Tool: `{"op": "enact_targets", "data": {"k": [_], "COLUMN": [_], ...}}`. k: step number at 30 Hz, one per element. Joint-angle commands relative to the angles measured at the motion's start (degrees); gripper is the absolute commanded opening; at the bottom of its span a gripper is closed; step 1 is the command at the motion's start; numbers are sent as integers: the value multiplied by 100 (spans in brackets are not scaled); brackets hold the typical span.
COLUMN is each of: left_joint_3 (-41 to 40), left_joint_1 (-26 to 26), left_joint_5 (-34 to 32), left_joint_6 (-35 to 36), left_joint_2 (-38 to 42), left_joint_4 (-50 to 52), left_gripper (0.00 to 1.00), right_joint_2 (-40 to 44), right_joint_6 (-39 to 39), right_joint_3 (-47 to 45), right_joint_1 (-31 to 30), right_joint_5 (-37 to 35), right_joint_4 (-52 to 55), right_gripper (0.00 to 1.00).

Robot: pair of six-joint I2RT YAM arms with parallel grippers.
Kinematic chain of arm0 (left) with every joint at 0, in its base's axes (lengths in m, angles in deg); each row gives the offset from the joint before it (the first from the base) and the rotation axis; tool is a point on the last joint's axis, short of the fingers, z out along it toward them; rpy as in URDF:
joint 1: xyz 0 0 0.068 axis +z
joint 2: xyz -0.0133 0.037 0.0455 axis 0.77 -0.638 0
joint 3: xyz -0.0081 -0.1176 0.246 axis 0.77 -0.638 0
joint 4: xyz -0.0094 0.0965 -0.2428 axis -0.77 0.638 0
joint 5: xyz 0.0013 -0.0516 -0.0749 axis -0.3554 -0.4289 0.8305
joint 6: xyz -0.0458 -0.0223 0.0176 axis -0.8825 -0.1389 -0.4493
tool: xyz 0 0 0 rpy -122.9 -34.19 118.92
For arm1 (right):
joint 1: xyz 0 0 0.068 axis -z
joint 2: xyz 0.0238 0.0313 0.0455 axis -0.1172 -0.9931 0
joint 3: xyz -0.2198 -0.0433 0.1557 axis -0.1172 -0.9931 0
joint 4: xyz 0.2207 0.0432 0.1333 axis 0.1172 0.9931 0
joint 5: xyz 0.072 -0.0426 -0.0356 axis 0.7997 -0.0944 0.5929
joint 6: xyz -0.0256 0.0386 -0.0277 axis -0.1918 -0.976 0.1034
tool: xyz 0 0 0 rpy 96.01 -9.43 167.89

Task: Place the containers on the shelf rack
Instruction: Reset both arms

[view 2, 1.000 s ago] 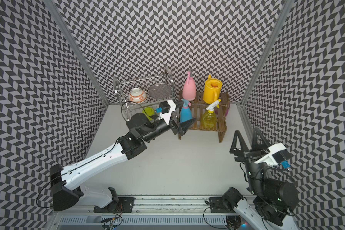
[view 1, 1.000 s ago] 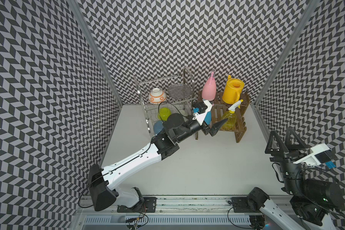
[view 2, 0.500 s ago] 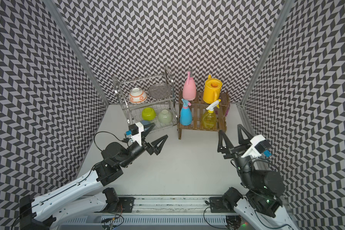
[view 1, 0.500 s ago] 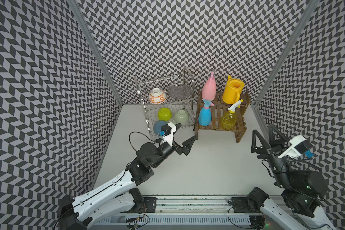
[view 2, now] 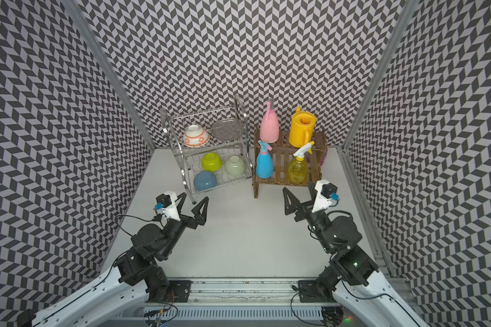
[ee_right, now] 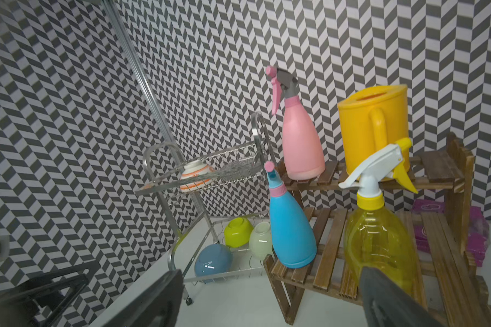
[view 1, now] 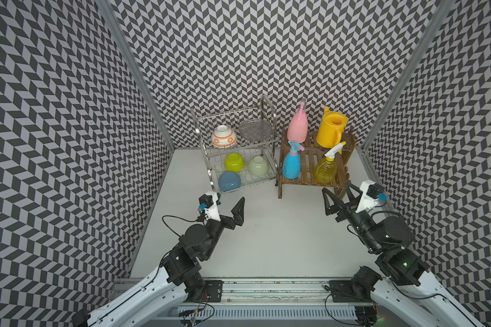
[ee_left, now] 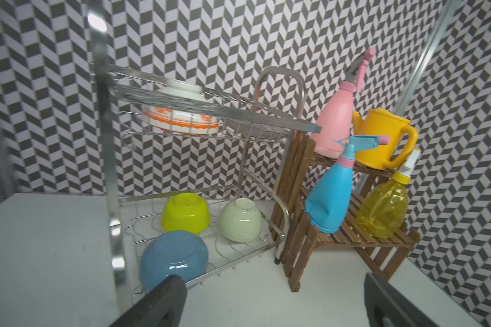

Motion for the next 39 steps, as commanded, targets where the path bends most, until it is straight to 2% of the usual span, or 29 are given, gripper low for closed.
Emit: {"op": "enact_targets", "data": {"k": [1, 4, 8, 15, 18, 23, 26, 32, 34, 37, 39], "left_joint_3": [-194, -378, -625, -1314, -1569, -1833, -1763, -1360, -1277, -844, -869], "left_joint_1": [144, 417, 1083, 3186, 3784, 4060, 4254, 4598, 4727, 4885, 4931], "left_joint_5": [-761, -788, -310, 924, 1370, 1659, 2242, 3129, 3191, 3055, 3039], "left_joint_6": [165, 473, 794, 970, 999, 1508, 1584, 1806, 1668, 1404, 1383], "left_joint_2": [395, 535, 309, -1187, -2062, -3774, -4439, -5790, -6277, -6285, -6348], "left_joint_4": [252, 134, -332, -1935, -3088, -5176, -6046, -6936, -7277, -6423, -6651], "left_gripper": [100, 100, 100, 100, 100, 100, 100, 100, 100, 100, 100], "right_joint_2": [-134, -168, -121, 85, 223, 410, 486, 761, 851, 858, 745], "right_joint_6": [-246, -343, -453, -582, -588, -553, -472, -262, -211, -164, -102], "right_joint_3": [-138, -315, -556, -953, -1141, -1437, -1602, -2041, -2194, -2511, -2684], "right_joint_1": [114, 323, 697, 1447, 1661, 1878, 1924, 1957, 1969, 2011, 2037], "right_joint_5": [160, 329, 576, 653, 515, 55, -127, -754, -939, -1076, -1162], "right_joint_4": [62, -12, -144, -282, -348, -551, -685, -1074, -1226, -1469, -1700], "right_gripper": [100, 100, 100, 100, 100, 100, 100, 100, 100, 100, 100]}}
